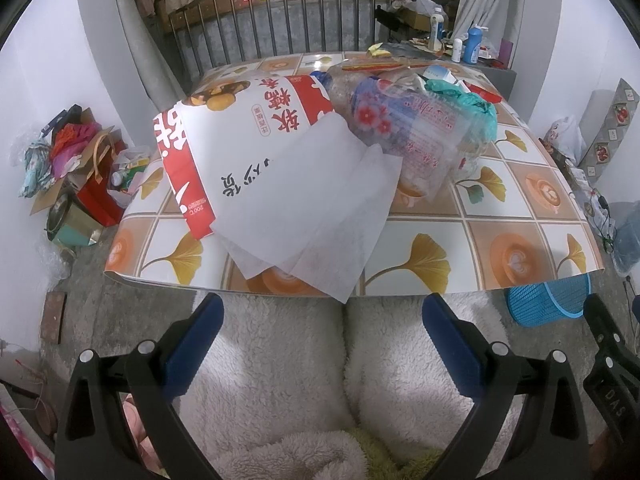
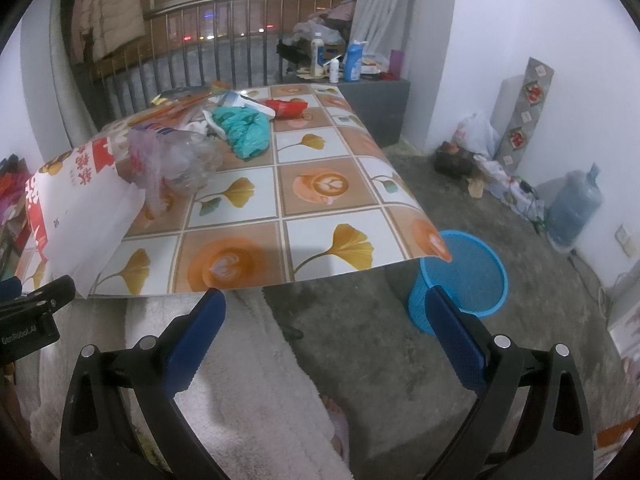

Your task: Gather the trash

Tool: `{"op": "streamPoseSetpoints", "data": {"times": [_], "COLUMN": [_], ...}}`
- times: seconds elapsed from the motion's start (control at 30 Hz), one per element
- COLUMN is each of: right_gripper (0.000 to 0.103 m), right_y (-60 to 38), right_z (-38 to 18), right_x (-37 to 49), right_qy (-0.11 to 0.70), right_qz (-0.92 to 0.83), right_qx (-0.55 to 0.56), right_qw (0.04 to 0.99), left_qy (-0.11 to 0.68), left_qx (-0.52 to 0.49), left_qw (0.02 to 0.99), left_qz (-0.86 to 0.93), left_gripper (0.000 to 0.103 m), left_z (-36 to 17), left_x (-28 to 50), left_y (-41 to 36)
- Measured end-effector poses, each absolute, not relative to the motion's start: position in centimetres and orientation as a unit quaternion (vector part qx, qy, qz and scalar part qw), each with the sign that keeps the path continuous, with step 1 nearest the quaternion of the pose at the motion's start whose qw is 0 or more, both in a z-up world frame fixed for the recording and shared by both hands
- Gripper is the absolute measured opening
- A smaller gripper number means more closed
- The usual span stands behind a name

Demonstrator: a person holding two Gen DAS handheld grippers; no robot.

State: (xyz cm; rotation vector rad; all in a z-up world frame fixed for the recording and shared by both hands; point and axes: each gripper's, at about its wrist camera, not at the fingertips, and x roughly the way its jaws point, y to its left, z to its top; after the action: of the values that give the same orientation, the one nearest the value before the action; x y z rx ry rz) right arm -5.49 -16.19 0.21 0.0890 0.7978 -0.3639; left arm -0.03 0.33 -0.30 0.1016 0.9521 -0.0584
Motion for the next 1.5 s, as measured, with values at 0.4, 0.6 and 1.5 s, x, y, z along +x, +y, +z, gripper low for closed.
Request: {"op": "streamPoseSetpoints", "data": {"times": [0.4,0.6,1.5], "right_gripper": [0.095,0.095,0.095], "right_y": [-16.3,-16.3,-12.4], "right_z": [0.1,0.0,5.1], "right_x": [-5.5,-5.5,-0.4], "right_qy": [0.387,0.387,0.269], "right_qz": [-0.178,-0.179,0.024], "right_qx": [0.046,0.046,0.056], "right_qw": [0.904,0.903,0.961], "left_qy": [0.46,0.461,0.391], "left_qx": [0.048,0.048,-0.039], "left_qw": [0.886,0.886,0.918], "left_qz": [-0.026,-0.027,-0.061], "left_gripper": [0.097,0.097,0.097], "left_z": [-0.7,-0.7,1.8], "left_x": [-0.2,-0.2,2.9], "left_y": [0.6,0.6,11.3]}}
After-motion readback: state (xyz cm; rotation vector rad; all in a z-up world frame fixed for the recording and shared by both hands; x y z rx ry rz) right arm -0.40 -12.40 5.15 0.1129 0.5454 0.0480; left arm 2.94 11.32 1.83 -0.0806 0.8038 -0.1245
